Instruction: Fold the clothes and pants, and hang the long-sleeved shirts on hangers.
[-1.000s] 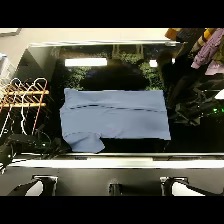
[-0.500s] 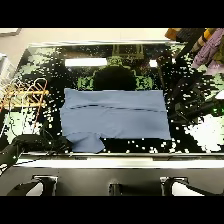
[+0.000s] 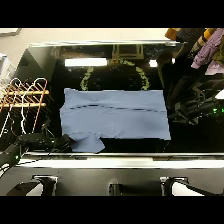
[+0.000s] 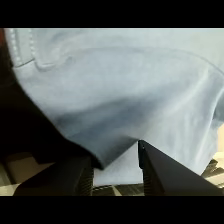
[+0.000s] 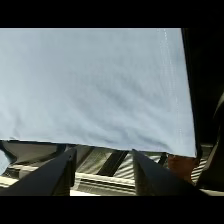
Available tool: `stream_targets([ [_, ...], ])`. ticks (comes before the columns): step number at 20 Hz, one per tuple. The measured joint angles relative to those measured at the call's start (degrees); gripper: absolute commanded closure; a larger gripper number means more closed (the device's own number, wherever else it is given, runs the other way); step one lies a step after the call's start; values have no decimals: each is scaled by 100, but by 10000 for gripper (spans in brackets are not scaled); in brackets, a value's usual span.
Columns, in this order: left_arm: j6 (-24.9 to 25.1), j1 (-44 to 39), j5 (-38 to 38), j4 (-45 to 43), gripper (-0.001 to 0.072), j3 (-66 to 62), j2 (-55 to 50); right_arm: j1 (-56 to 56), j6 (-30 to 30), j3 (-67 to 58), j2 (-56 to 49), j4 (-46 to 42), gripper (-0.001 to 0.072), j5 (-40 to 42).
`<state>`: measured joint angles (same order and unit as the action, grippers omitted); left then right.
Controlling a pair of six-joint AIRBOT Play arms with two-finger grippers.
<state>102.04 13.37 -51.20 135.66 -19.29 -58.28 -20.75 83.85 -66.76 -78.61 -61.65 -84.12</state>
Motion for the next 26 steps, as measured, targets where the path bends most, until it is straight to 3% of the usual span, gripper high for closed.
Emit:
stream_targets([
  [1,0,-37,17,35,493,-2,-44,0,-13,0,0,-2,309,24],
  [2,0,-79,52,33,643,0,-92,-2,-24,0,0,0,315,24],
  [3,0,-111,68,-2,670,9,-129,0,-31,0,0,2,343,31],
  [4,2,-136,68,-7,670,9,-144,-2,-31,0,0,2,382,42],
  [10,2,-192,-76,28,689,2,-188,-190,-245,2,111,-114,402,-42],
  [16,4,-199,-155,20,689,4,-190,-699,-332,455,7,-437,298,39],
  [26,2,-199,-278,9,689,4,-195,-791,-765,1845,-258,-448,301,667],
])
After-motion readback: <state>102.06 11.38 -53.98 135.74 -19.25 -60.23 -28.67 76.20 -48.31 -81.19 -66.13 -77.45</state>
